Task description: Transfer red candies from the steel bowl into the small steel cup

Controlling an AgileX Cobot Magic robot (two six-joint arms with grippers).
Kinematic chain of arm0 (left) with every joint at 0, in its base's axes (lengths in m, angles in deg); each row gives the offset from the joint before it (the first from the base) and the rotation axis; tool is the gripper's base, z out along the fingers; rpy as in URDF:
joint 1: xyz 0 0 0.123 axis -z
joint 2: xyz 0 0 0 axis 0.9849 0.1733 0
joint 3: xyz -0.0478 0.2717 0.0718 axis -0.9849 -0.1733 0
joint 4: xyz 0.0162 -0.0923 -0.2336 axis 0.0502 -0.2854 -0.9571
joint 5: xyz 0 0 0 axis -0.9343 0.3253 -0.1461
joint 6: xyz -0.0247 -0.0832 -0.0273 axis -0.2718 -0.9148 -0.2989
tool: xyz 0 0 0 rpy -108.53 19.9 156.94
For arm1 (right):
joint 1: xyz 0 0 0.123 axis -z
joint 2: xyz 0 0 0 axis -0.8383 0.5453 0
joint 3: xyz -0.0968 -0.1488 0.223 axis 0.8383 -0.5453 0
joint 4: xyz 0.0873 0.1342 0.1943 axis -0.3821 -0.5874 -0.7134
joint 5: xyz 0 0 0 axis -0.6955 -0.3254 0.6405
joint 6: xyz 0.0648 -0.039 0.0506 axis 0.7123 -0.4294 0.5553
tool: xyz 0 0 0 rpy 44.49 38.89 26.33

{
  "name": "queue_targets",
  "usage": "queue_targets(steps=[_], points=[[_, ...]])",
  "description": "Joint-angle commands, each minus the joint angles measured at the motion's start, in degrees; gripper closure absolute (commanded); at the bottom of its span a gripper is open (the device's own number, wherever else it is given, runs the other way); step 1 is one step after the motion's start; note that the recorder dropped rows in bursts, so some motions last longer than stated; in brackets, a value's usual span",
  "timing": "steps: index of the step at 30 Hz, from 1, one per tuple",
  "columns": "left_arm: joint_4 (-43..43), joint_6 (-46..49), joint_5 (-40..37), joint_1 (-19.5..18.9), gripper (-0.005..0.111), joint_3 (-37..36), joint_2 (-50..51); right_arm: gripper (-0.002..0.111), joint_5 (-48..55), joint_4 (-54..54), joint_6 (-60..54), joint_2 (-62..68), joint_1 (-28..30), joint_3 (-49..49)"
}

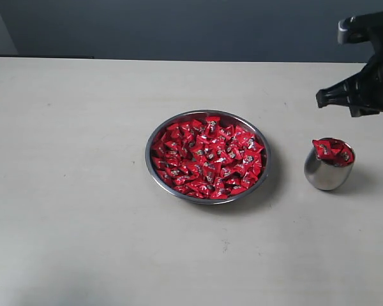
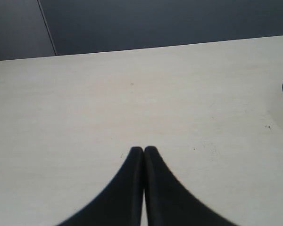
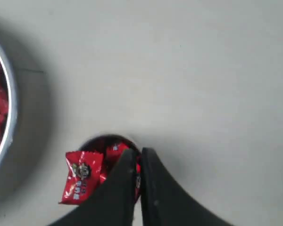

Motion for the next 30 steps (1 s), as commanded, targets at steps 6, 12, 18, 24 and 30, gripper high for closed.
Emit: queue_targets(steps=[6, 12, 18, 24, 30], points=[[0.07, -0.11, 0.48, 0.01, 0.106, -0.11, -0.27, 0.109, -4.65, 0.0, 2.36, -12.11, 0.15, -0.1], [0.07, -0.11, 0.48, 0.01, 0.106, -0.11, -0.27, 0.109, -5.11, -1.45, 2.36, -17.98, 0.15, -0.5], [0.07, -0.11, 0.48, 0.01, 0.106, -0.11, -0.27, 0.109, -11.31, -3.69, 3.42, -25.05, 0.15, -9.41], [0.07, -0.11, 0.48, 0.01, 0.106, -0.11, -0.27, 0.109, -16.69, -9.75, 3.42, -31.41, 0.15, -15.71], [0.07, -0.11, 0.48, 0.01, 0.106, -0.11, -0.27, 0.109, -15.74, -10.93, 3.42, -33.2, 0.15, -15.71]])
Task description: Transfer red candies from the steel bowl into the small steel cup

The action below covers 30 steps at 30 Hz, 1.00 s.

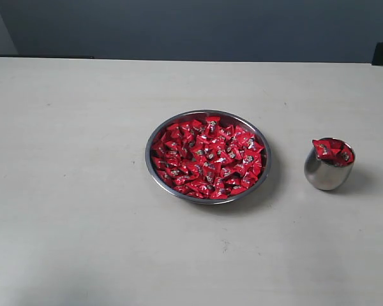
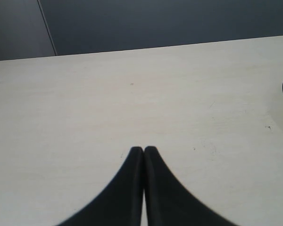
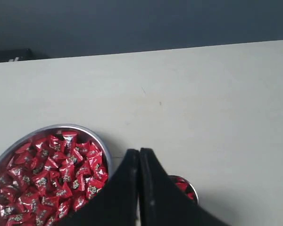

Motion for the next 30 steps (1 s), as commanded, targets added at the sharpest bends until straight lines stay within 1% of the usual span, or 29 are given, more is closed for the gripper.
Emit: queue_targets(steps=[1, 3, 11, 25, 27, 30], points=[[0.07, -0.11, 0.48, 0.01, 0.106, -0.11, -0.27, 0.109, -0.6, -0.57, -0.05, -0.98, 0.15, -0.23], [0.07, -0.11, 0.48, 0.01, 0.106, -0.11, -0.27, 0.109, 0.63, -0.57, -0.05, -0.98, 0.15, -0.23], [0.07, -0.11, 0.48, 0.01, 0.106, -0.11, -0.27, 0.109, -4.28, -0.05, -0.05, -0.98, 0.15, -0.23], [0.07, -0.11, 0.48, 0.01, 0.106, -0.11, -0.27, 0.109, -4.88, 1.01, -0.25, -2.78, 0.15, -0.23], [0.07, -0.11, 0.48, 0.01, 0.106, -0.11, -0.27, 0.109, -5.56, 0.79, -0.25, -3.79, 0.69, -0.23], [0.07, -0.11, 0.48, 0.01, 0.106, -0.11, -0.27, 0.109, -6.15, -0.26, -0.25, -6.03, 3.14, -0.23]])
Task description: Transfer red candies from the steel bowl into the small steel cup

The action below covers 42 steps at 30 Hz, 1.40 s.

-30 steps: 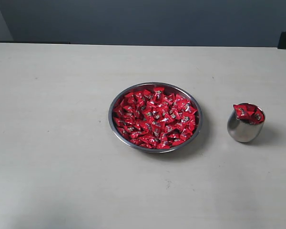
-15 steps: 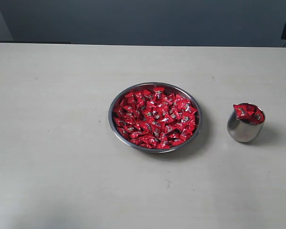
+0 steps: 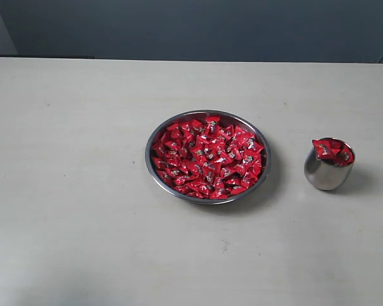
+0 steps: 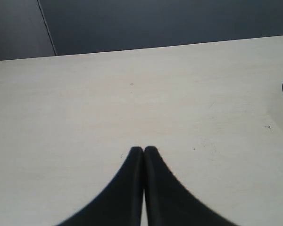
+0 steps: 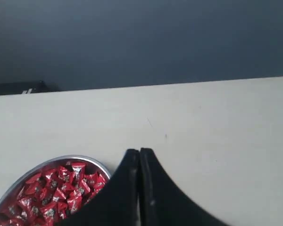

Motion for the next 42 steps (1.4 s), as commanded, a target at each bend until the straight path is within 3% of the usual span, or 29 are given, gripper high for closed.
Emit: queue_targets(steps=[1, 10, 19, 34, 42], points=[[0.07, -0.11, 0.48, 0.01, 0.106, -0.11, -0.27, 0.109, -1.57, -0.65, -0.25, -3.61, 4.18, -0.14], [0.07, -0.11, 0.48, 0.01, 0.106, -0.11, -0.27, 0.109, 1.31, -0.97, -9.63, -10.76, 11.87, -2.16], [0.07, -0.11, 0.48, 0.01, 0.106, -0.11, -0.27, 0.109, 1.3, -1.35, -10.81, -21.45, 18.44, -9.66], [0.07, -0.11, 0.48, 0.01, 0.106, -0.11, -0.27, 0.109, 1.47, -3.85, -13.77, -36.64, 18.44, -23.8], [0.07, -0.11, 0.48, 0.01, 0.106, -0.11, -0.27, 0.109, -4.14, -5.08, -13.77, -37.56, 18.38, -30.22]])
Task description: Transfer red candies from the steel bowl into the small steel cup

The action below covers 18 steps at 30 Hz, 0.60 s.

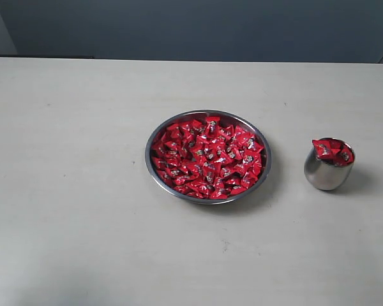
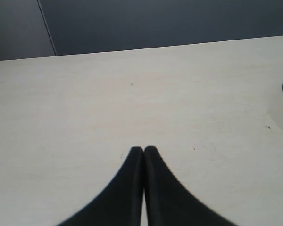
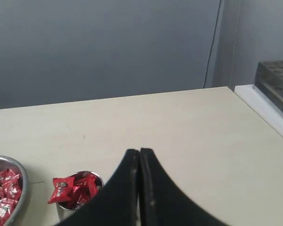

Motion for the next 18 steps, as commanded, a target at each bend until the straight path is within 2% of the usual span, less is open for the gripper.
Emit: queue_targets(steps=[1, 12, 18], points=[[0.07, -0.11, 0.48, 0.01, 0.106, -0.11, -0.27, 0.109, -2.99, -0.66, -0.47, -0.32, 0.24, -2.99], [0.07, -0.11, 0.48, 0.01, 0.106, -0.11, -0.27, 0.109, -2.98, 0.3, -0.47, -7.36, 0.29, -10.52], [0.07, -0.11, 0.48, 0.01, 0.106, -0.11, -0.27, 0.109, 0.48, 1.41, -0.47, -10.71, 0.29, -12.62]])
